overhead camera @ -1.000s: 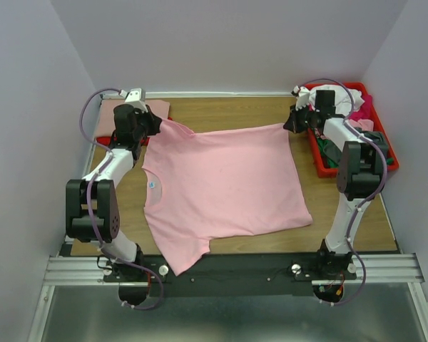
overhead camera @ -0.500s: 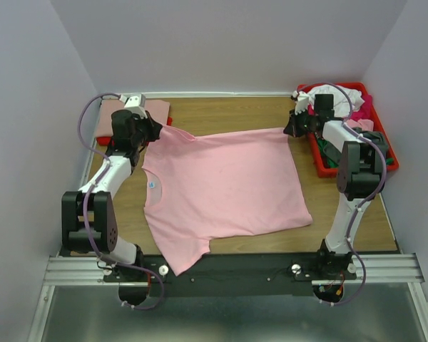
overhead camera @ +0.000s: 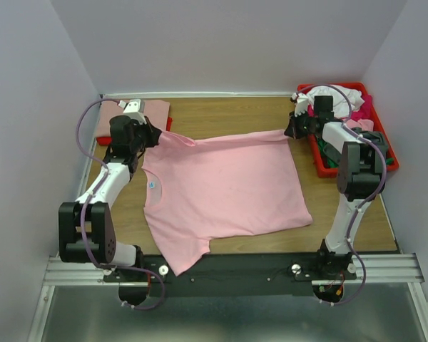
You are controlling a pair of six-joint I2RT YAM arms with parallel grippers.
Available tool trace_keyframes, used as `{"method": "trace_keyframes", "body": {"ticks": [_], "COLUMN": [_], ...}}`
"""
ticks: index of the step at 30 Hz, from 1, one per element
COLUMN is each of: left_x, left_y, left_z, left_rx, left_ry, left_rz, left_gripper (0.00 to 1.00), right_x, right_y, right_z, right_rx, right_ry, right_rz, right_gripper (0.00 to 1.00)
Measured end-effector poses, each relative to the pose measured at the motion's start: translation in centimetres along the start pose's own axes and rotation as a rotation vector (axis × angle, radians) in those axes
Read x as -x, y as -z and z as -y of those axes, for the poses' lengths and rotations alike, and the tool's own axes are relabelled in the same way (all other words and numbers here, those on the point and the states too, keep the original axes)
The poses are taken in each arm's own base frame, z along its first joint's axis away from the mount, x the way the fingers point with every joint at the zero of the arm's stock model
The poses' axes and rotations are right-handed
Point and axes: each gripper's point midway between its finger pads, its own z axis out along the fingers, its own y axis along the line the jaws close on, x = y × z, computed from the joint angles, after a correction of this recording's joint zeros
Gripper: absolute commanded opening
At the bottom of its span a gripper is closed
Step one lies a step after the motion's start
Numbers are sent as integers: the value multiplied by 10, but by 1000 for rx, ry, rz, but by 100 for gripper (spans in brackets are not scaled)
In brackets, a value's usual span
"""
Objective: Fold and stack the t-shirts
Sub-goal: Fold the tshirt
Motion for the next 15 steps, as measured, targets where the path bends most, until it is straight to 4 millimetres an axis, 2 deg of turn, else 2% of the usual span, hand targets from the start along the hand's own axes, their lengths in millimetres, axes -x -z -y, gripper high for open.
{"method": "trace_keyframes", "body": {"ticks": [7,15], "left_x": [-2,-4], "left_y": [7,8], "left_z": [2,1], "left_rx": [1,3], "left_ry": [-1,-2], "left_rz": [-6,-13], "left_gripper": [0,0], "right_x": [0,-2], "right_y": [1,12], "right_z": [0,-6], "right_rx": [-6,-11], "right_ry": [3,23], "right_rz": [4,5], "right_gripper": [1,1]}}
